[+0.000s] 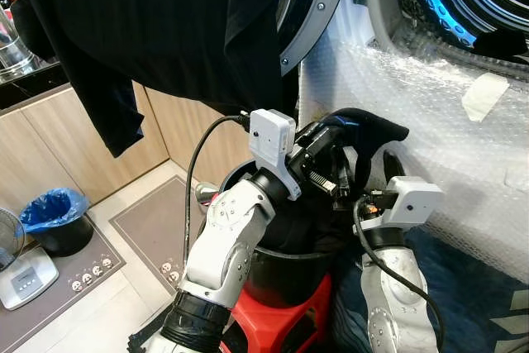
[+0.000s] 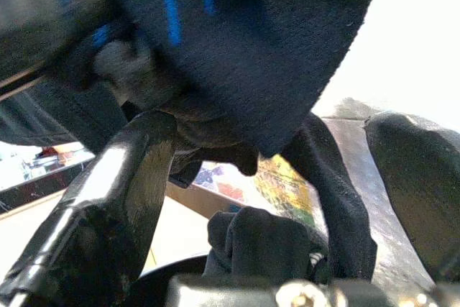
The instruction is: Clothes washing
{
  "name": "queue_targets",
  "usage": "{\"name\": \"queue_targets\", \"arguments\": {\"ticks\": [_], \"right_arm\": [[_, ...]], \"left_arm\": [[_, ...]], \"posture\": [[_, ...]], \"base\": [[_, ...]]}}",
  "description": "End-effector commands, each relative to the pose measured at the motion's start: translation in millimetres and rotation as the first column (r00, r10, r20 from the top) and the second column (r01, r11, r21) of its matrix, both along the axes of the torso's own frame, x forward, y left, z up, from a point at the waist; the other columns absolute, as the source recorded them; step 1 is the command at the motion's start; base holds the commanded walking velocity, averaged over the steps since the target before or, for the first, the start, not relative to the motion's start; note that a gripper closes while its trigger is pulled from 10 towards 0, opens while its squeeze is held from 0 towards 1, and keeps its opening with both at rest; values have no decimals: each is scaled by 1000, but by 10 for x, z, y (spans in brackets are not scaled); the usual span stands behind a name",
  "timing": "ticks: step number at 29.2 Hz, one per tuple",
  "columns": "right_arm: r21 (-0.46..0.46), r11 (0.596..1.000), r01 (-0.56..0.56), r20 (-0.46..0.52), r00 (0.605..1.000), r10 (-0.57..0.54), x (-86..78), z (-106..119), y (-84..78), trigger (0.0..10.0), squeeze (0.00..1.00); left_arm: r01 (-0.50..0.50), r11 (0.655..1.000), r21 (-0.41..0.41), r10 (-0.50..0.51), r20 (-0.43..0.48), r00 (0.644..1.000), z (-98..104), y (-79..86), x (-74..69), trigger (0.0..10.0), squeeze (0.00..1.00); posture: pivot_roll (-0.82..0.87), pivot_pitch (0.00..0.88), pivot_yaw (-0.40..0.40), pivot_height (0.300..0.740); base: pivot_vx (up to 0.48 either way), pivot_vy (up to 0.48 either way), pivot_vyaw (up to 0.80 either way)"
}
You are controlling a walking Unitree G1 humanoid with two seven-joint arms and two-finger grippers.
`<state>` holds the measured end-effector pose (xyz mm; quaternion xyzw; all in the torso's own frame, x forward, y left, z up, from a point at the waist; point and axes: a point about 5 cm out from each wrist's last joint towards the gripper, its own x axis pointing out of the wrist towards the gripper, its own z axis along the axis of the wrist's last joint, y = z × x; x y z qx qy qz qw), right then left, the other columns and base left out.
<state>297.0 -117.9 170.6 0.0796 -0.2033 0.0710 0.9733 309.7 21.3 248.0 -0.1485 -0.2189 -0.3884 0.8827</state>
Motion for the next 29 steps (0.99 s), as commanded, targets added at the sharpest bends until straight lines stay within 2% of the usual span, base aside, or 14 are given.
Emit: {"name": "queue_targets", "arguments": {"ticks": [1,9,14,20,29], "right_arm": [[-21,1000,-23,10,1000,23,19,15,109,10000,0],[-70,996,52,-18,998,-54,115,-17,194,10000,0],[-51,994,92,-10,996,-92,162,9,188,10000,0],[-38,988,147,-11,989,-148,231,35,197,10000,0],[11,993,121,10,993,-121,265,64,264,10000,0]], "left_arm": [[7,1000,-24,-7,-1,1000,62,-28,6,10000,0],[40,996,-78,-44,-52,998,73,-157,28,10000,0],[61,993,-104,-69,-76,995,69,-210,18,10000,0],[90,981,-173,-111,-115,987,96,-312,-4,10000,0],[129,959,-254,-171,-154,973,142,-418,-33,10000,0]], "posture": [[-139,96,56,740],[-144,99,62,740],[-145,104,67,740],[-148,107,69,740],[-151,110,71,740]], "base": [[0,0,0],[0,0,0],[0,0,0],[0,0,0],[0,0,0]]}}
